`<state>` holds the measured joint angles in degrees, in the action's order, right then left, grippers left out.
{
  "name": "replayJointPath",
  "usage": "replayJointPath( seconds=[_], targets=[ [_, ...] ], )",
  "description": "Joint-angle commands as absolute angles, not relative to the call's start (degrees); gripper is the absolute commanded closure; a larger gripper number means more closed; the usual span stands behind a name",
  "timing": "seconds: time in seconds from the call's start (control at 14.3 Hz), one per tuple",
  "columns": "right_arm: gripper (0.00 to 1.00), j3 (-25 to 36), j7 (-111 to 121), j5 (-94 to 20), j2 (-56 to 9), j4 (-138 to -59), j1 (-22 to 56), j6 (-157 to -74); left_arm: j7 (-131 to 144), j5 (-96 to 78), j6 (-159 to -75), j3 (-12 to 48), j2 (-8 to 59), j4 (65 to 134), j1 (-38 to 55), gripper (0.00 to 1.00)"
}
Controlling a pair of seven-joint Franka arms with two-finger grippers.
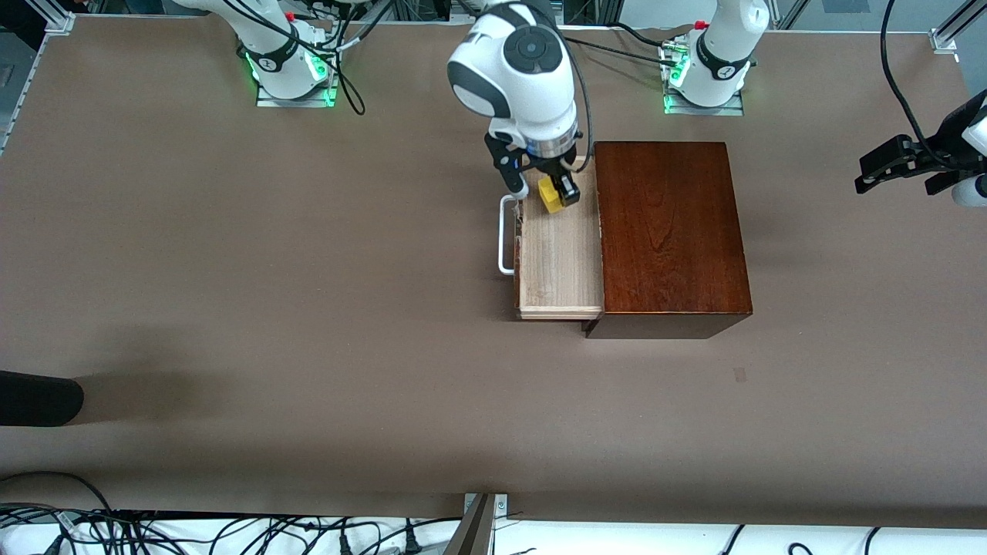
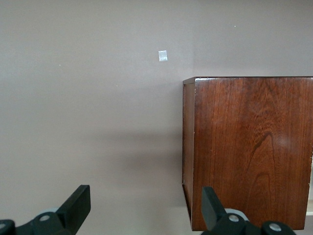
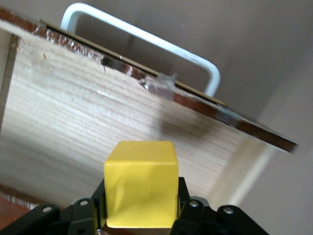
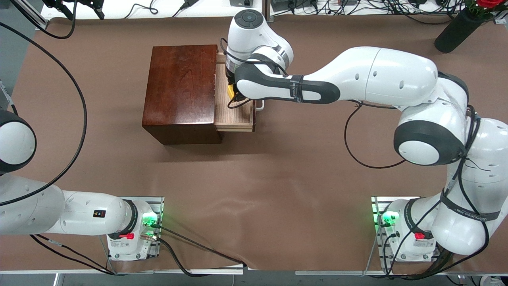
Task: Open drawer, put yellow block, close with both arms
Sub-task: 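Carry the yellow cube with the right gripper over the open drawer, then lower the yellow cube into the drawer and open the right gripper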
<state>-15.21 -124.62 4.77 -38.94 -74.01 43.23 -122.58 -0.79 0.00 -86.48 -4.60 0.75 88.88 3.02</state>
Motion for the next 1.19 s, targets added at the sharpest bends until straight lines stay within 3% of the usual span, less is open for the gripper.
replayJointPath(
  seconds=[0.0, 0.63, 0.84, 0.98, 1.12],
  targets=[
    [0.83, -14.6, -126.7, 5.3, -41.9, -71.0, 43.7, -124.2, -2.2, -1.7, -86.1, -4.7, 1.9, 87.0, 2.5, 0.00],
    [0.86, -13.1, -133.2, 5.8, -46.0, -68.4, 45.5, -126.4, -2.2, -1.7, -86.3, -4.7, 1.9, 86.9, 2.3, 0.00],
    [0.81, -10.5, -133.2, 5.7, -46.7, -68.3, 47.5, -126.6, -2.2, -1.8, -86.3, -4.7, 2.2, 86.8, 2.3, 0.00],
    [0.58, -10.5, -133.2, 5.7, -46.7, -68.3, 47.5, -126.6, -2.2, -1.8, -86.3, -4.7, 2.3, 86.8, 2.3, 0.00],
    [0.12, -10.4, -133.1, 5.7, -46.7, -68.3, 47.5, -126.5, -2.2, -1.8, -86.3, -4.7, 2.3, 86.8, 2.3, 0.00]
  ],
)
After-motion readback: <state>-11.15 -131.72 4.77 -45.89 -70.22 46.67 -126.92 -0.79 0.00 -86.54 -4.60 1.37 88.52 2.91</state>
